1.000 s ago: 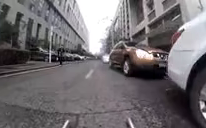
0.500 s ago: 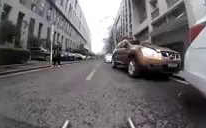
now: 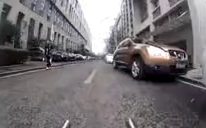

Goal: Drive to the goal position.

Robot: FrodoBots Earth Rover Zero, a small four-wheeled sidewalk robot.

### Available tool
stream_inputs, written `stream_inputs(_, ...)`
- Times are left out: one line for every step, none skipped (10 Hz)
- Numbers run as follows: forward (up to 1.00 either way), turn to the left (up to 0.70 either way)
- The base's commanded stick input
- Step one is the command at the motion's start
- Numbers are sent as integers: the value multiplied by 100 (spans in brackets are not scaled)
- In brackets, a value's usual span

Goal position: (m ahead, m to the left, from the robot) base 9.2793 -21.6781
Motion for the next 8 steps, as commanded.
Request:
stream_inputs(70, 1)
stream_inputs(70, 0)
stream_inputs(70, 0)
stream_inputs(70, 0)
stream_inputs(70, 0)
stream_inputs(70, 0)
stream_inputs(70, 0)
stream_inputs(70, 0)
